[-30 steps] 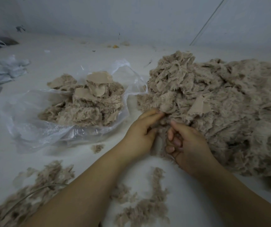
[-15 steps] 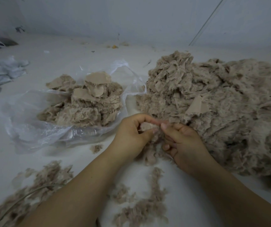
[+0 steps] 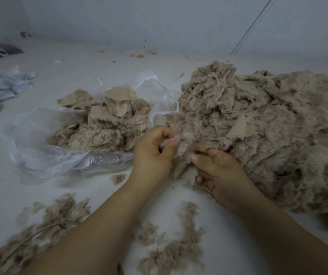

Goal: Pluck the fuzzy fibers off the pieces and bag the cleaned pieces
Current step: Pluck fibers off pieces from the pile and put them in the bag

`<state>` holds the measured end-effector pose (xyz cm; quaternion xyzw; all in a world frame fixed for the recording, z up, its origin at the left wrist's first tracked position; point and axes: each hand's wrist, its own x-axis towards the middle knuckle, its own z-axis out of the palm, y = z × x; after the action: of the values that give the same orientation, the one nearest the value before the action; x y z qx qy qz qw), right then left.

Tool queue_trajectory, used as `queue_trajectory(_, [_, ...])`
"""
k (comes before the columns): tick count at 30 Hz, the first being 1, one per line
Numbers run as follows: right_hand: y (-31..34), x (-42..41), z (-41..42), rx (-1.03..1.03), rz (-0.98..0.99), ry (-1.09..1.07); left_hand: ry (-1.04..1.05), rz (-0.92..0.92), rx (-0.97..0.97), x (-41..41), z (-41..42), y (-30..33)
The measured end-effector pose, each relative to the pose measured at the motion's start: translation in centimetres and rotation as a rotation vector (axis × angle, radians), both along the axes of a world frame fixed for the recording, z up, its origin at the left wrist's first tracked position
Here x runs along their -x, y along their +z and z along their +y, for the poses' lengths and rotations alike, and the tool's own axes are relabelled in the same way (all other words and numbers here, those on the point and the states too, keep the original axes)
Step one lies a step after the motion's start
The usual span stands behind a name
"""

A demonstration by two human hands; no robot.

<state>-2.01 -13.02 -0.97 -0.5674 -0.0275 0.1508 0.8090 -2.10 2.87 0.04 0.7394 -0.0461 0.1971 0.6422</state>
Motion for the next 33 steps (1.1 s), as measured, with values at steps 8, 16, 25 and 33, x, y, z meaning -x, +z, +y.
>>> queue_trajectory(8, [0.6, 0.1, 0.2, 0.045, 0.04, -0.014, -0.127, 0.085, 0.201, 0.3, -0.2, 0.5])
queue_trajectory(16, [0.6, 0.1, 0.2, -0.012, 0.106, -0.019, 0.047, 0.039, 0.391, 0.1, 0.2, 1.1])
queue_trajectory(25, [-0.3, -0.3, 0.2, -0.008, 0.064, -0.069, 0.068, -0.219, 0.062, 1.0, -0.3, 1.0])
queue_trajectory(33, [0.2, 0.2, 0.1, -0.088, -0.011, -0.006, -0.12, -0.618, -0.574, 1.2, -0.8, 0.8])
